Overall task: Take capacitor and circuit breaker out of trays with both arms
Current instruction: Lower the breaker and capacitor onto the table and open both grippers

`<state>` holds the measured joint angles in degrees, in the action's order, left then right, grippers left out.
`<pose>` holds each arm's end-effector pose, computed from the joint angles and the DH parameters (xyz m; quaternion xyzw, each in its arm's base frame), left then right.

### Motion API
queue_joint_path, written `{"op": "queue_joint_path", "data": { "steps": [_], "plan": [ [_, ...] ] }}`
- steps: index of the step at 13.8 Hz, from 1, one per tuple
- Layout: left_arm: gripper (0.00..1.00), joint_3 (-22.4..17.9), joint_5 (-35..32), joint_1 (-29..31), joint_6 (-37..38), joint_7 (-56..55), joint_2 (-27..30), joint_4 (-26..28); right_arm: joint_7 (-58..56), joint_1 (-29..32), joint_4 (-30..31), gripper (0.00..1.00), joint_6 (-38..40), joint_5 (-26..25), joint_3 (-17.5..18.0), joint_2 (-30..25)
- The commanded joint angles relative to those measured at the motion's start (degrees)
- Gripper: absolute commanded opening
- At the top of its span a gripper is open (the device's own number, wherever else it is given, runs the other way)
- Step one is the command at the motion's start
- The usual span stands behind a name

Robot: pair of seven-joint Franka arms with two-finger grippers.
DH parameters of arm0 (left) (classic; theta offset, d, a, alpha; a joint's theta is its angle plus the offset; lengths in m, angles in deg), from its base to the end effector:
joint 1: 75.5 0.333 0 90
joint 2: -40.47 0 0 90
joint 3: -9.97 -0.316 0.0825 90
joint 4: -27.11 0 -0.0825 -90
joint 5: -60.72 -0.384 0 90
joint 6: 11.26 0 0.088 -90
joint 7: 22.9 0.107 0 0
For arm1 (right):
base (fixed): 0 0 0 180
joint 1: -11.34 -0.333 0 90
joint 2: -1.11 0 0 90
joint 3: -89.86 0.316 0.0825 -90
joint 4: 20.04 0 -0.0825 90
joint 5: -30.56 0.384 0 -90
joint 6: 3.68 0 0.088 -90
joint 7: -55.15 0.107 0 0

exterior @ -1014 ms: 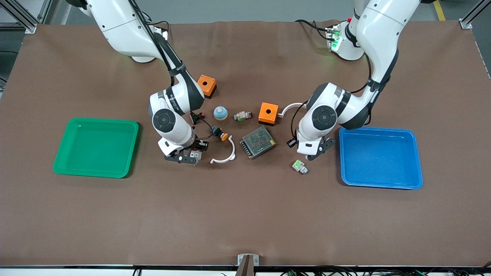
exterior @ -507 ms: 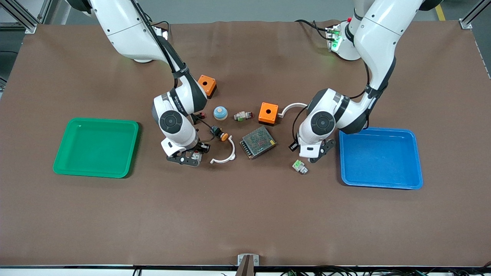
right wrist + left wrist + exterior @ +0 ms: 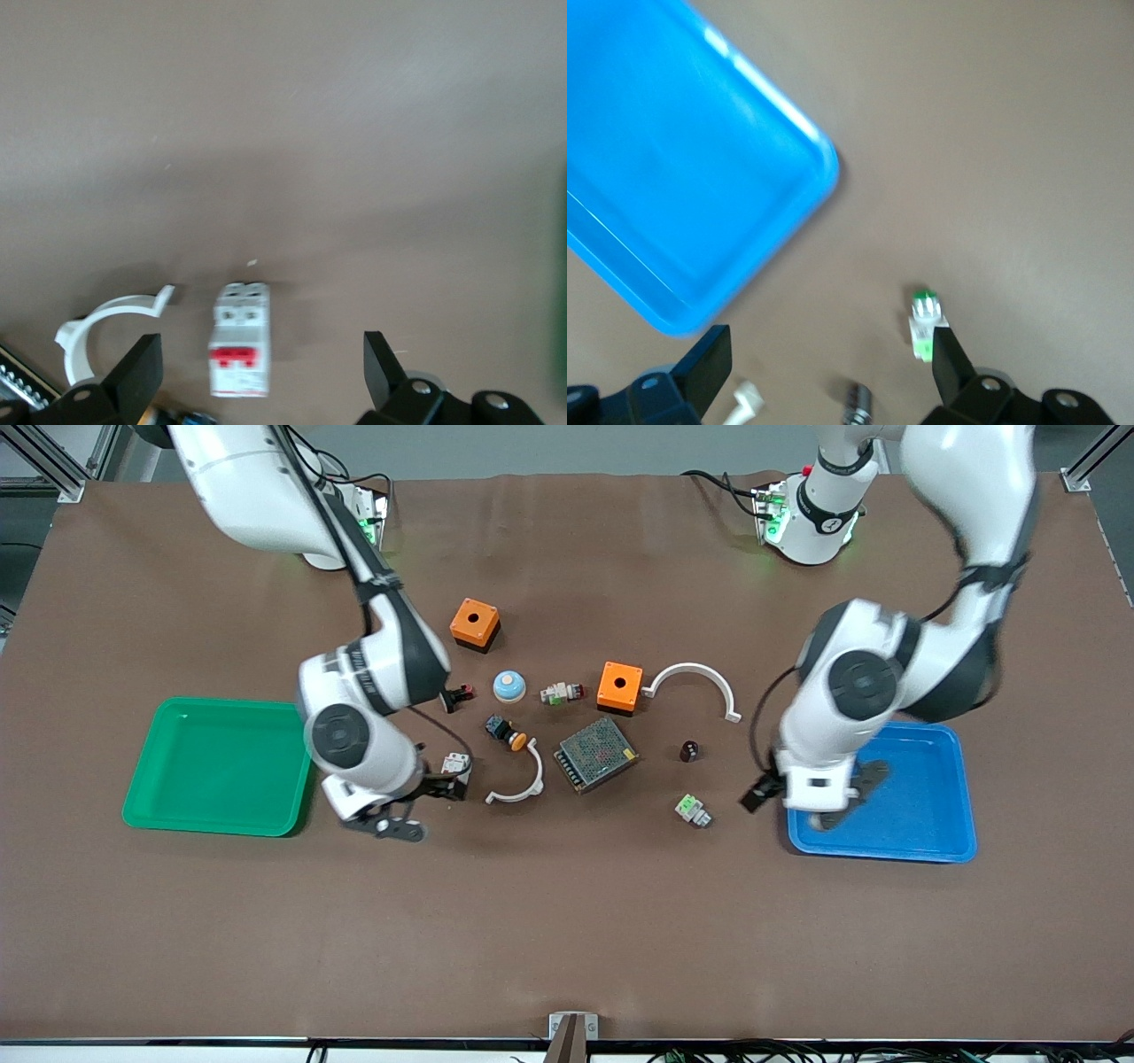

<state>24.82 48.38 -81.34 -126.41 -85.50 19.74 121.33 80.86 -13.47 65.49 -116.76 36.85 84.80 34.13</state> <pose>0.6279 -0.2044 0.4126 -0.9450 -0.3228 -0.0415 0.0333 0.6490 0.2507 0.3283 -0.9962 0.0698 0.0524 0.0052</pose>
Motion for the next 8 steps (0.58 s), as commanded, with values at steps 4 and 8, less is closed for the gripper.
{"op": "queue_joint_path", "data": {
  "steps": [4,8],
  "plan": [
    [1.00,0.4,-0.6,7.5,13.6,24.6,8.6,-6.7,-20.9,14.8,-1.7,1.00,14.2,-2.7,0.2,-7.6],
    [1.00,0.3,5.9,14.3,24.4,45.9,17.7,-6.4,-26.0,19.7,-2.2,1.00,21.0,-6.6,0.2,-12.4]
  ]
}}
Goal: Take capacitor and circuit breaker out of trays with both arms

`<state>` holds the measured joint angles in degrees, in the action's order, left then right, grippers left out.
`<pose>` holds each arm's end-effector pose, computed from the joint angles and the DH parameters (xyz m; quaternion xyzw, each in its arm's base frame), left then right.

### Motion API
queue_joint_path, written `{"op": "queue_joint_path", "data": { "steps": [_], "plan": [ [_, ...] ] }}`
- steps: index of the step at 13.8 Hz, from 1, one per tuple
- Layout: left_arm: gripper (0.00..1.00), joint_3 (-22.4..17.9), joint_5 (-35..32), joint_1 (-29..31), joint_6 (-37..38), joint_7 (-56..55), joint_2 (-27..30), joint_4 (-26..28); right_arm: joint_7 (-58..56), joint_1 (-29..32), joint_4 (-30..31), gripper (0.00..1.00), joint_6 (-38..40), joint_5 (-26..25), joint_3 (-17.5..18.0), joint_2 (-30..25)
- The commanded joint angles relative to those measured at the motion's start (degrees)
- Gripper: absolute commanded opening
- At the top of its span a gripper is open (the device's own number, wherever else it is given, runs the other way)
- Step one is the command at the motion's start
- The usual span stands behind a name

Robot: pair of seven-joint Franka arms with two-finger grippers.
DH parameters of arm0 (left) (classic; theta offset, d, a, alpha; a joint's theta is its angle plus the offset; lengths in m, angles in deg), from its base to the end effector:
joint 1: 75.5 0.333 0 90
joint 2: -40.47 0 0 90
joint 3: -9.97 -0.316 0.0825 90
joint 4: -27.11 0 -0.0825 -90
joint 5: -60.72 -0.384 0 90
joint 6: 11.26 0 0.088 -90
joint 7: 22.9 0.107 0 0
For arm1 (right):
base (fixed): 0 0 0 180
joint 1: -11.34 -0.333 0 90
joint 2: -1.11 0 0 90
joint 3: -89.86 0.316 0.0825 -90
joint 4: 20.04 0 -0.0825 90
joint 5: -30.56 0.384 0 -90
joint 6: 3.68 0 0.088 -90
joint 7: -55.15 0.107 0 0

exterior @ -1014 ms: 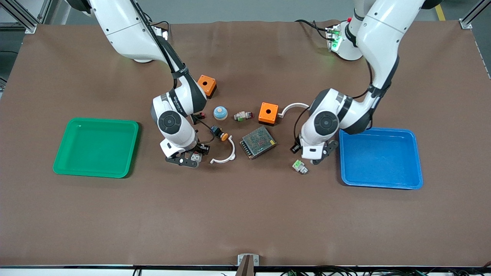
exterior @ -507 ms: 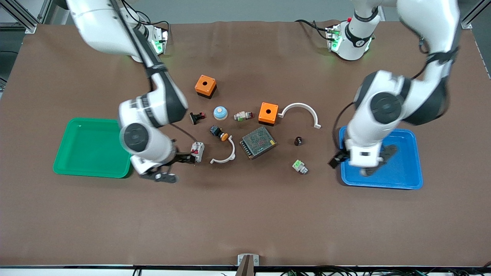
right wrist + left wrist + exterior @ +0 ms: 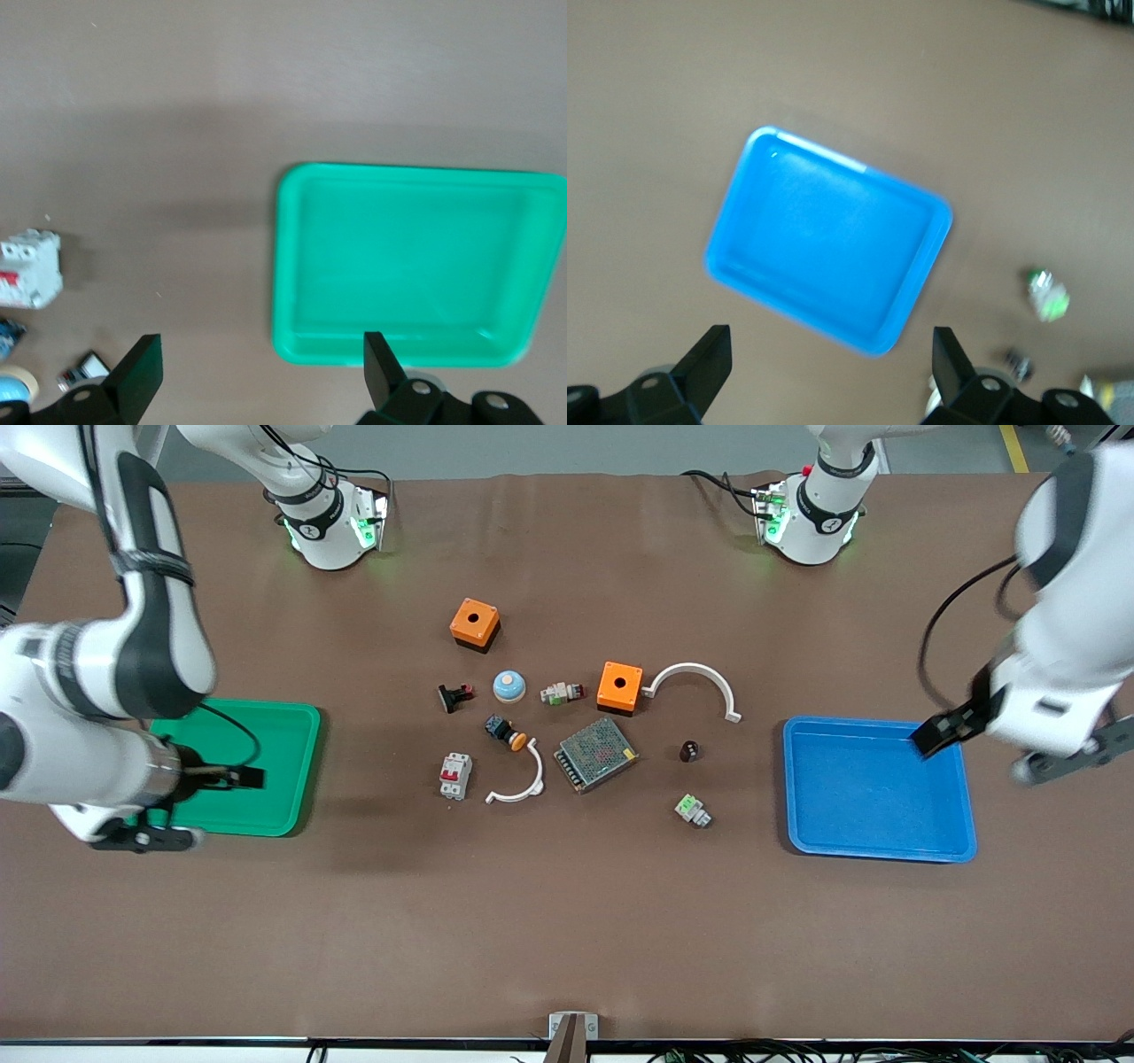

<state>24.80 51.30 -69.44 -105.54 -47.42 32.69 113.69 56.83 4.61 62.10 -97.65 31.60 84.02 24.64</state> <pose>0.5975 -0.0654 0.5842 -0.9891 -0.1319 -0.0200 0.0615 0.6577 0.0221 0.4440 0.9948 -0.0063 -0.1006 0.0140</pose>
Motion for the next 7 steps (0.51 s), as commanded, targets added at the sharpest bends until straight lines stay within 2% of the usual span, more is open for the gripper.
{"op": "queue_joint_path", "data": {
  "steps": [1,3,5,7],
  "plan": [
    [1.00,-0.3,3.9,2.6,4.2,11.4,6.9,1.8,-3.1,2.8,0.2,1.00,2.4,-1.2,0.9,-3.2],
    [1.00,-3.8,4.9,0.6,6.0,17.2,12.0,5.3,-4.2,5.4,-2.1,1.00,4.0,-0.6,1.0,-3.2],
    [1.00,-9.6,7.4,-3.8,8.0,18.5,14.1,6.2,-4.4,6.9,-4.3,1.00,4.8,-0.9,1.0,-2.8],
    [1.00,-9.6,7.9,-3.8,8.0,18.5,14.8,6.6,-4.3,6.9,-6.2,1.00,5.0,-1.4,1.0,-2.9]
  ]
}}
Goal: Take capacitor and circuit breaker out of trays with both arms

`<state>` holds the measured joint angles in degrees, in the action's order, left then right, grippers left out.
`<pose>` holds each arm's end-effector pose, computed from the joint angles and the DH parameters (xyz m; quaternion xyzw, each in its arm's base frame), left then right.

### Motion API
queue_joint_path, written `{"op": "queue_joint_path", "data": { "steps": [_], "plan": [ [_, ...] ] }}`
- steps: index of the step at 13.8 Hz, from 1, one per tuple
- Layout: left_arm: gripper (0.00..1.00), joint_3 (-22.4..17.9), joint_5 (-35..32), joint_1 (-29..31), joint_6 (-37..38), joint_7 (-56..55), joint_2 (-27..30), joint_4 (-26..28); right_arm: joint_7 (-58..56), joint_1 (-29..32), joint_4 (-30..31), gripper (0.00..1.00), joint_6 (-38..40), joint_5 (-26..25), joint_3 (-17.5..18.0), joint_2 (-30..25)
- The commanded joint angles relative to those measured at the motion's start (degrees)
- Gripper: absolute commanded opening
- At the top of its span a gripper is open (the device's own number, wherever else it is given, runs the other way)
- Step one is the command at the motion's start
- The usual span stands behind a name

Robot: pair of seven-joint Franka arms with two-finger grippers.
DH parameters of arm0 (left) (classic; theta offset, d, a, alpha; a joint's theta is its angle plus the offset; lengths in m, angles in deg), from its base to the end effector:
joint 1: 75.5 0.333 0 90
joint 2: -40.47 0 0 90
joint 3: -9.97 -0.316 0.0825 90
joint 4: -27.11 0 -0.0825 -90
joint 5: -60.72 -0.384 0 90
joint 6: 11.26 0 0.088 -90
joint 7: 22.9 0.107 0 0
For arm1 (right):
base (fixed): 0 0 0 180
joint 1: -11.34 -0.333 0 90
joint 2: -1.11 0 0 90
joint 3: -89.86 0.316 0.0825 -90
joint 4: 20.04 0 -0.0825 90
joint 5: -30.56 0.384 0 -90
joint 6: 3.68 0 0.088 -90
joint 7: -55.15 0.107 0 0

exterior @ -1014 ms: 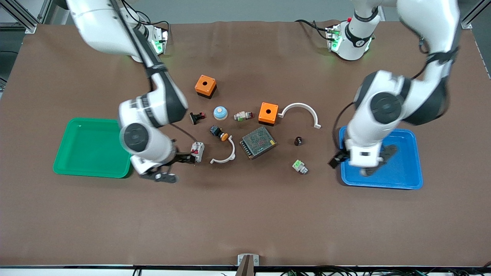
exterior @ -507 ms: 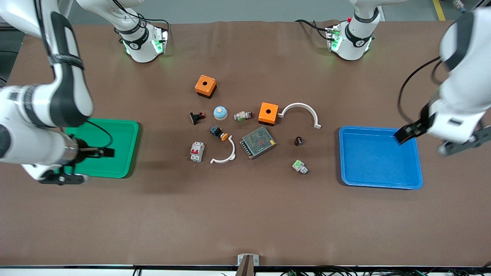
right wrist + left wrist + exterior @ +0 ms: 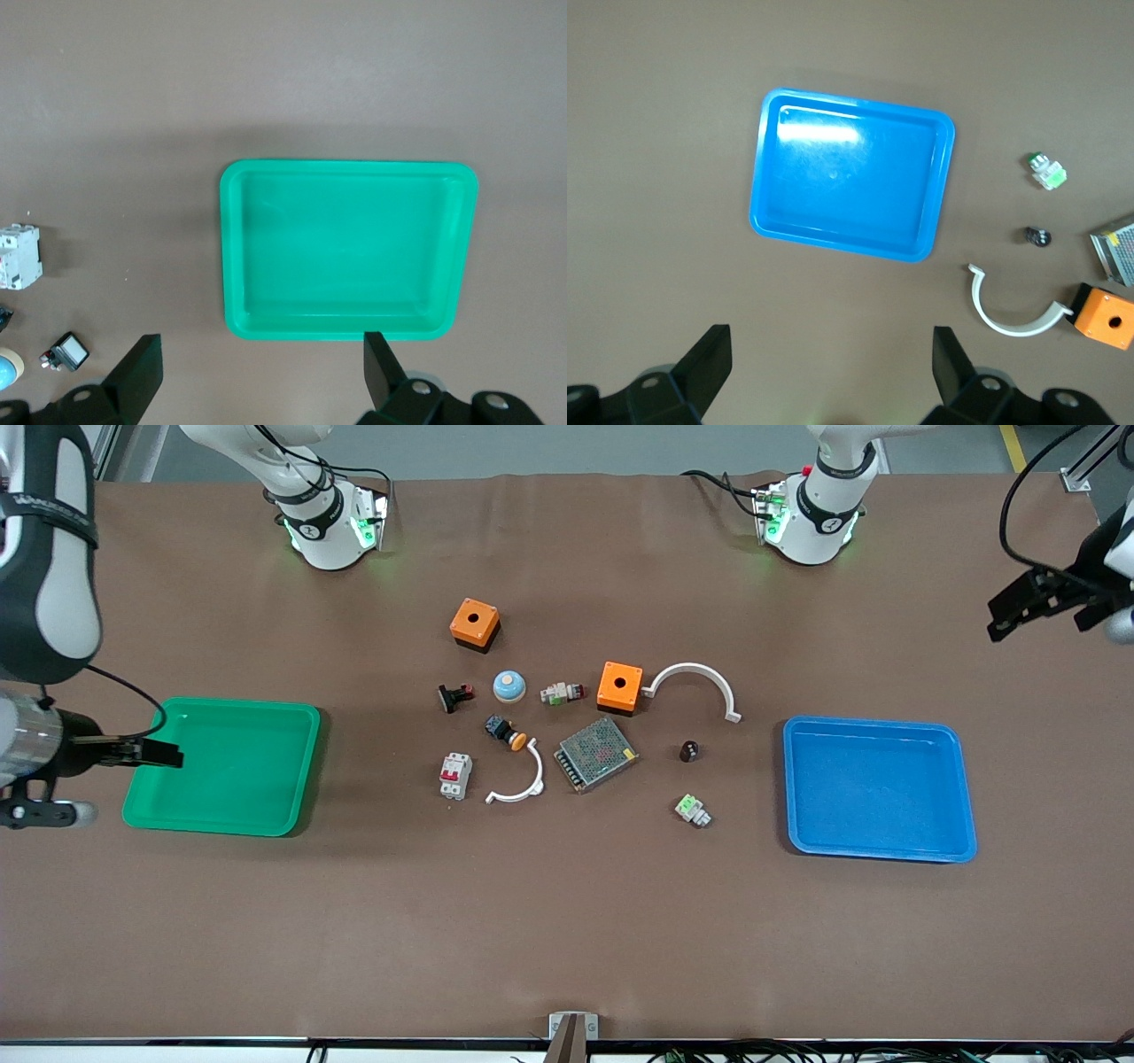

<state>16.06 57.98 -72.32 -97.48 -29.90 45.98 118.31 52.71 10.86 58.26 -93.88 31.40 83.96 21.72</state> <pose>0.5171 -0.0240 0.6603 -0.9989 -0.0376 -0.0068 0.0285 0.6492 -0.0495 0.5037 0.9968 -0.0246 -0.0756 0.0058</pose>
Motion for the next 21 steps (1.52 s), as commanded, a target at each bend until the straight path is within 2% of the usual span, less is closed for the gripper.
{"op": "queue_joint_path", "data": {
  "steps": [1,5,7,11,15,21],
  "plan": [
    [1.00,-0.9,1.2,-1.2,-0.1,0.9,1.5,1.8,-0.2,0.9,-2.4,1.00,1.1,-1.1,1.1,0.0],
    [1.00,-0.7,3.3,-1.3,-0.3,0.9,1.3,2.1,0.2,1.5,-2.7,1.00,1.6,-0.2,1.3,-0.3],
    [1.00,-0.2,3.8,-1.5,-0.3,0.9,1.4,2.2,0.3,1.8,-2.7,1.00,6.1,-0.1,1.3,-0.5],
    [1.00,0.3,3.7,-1.2,-0.2,0.9,1.0,2.2,0.2,2.0,-2.0,1.00,6.3,0.0,1.4,-1.8],
    [1.00,0.4,2.4,-1.2,-0.2,0.8,0.7,2.2,0.1,1.9,4.2,1.00,3.8,0.0,1.2,-7.5],
    [1.00,0.4,2.3,-1.2,-0.4,0.9,0.7,2.1,0.1,1.6,18.0,1.00,-3.7,0.8,1.4,-18.3]
  ]
}}
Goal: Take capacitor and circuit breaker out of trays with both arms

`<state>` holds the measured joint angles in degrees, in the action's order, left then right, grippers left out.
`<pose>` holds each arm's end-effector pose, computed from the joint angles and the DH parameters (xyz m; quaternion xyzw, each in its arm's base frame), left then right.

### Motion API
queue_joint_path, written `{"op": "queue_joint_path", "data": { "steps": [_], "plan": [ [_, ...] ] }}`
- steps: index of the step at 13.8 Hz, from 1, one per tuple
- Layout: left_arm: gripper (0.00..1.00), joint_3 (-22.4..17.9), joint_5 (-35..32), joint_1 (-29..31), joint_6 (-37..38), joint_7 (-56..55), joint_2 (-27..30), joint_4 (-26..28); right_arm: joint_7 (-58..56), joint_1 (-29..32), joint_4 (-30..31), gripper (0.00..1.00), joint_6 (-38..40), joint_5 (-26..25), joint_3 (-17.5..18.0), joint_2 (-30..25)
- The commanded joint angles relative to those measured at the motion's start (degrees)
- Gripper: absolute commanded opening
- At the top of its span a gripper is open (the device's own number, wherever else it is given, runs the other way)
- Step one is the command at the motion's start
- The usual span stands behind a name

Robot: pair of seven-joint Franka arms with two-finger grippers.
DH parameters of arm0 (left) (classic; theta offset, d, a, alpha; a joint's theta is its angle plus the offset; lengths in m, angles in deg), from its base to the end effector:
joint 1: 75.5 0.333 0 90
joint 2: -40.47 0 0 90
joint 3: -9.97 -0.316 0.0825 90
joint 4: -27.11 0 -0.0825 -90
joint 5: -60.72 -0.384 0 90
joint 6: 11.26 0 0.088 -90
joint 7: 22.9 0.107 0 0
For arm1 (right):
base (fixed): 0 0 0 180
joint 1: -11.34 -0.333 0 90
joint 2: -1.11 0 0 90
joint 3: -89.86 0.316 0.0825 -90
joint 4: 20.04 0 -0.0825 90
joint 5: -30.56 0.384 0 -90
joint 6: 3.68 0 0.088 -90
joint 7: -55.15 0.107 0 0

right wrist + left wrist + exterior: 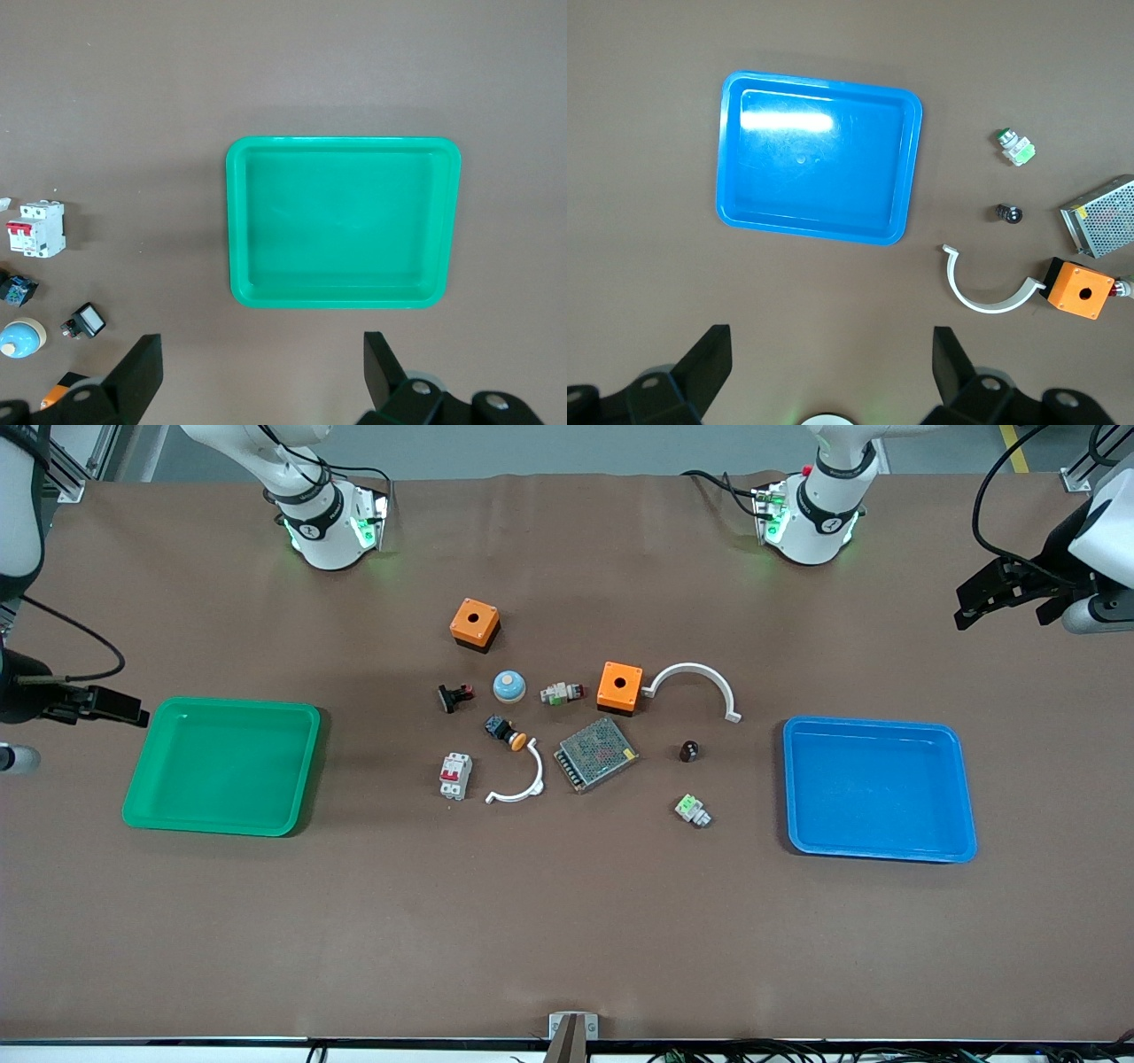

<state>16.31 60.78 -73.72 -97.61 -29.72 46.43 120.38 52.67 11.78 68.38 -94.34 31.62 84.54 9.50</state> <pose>0.5134 -0.0444 0.6475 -0.9997 -0.0200 0.0081 0.0060 0.5922 -0.0542 0.5545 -0.9982 0.0290 0.0530 0.0063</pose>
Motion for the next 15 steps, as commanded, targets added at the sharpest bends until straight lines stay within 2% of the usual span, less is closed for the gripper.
{"op": "queue_joint_path", "data": {
  "steps": [1,7,15],
  "plan": [
    [1.00,0.2,-0.5,0.2,-0.3,0.6,0.3,-0.1,0.1,0.7,8.5,1.00,-3.3,0.6,0.8,-7.0],
    [1.00,0.2,-0.5,0.3,-0.3,0.6,0.3,-0.3,-0.1,0.7,12.2,1.00,-3.0,0.6,0.8,-12.9],
    [1.00,0.1,-0.7,0.3,0.1,0.7,0.0,-0.9,-0.3,0.3,12.3,1.00,-3.4,0.5,0.8,-13.8]
  ]
}}
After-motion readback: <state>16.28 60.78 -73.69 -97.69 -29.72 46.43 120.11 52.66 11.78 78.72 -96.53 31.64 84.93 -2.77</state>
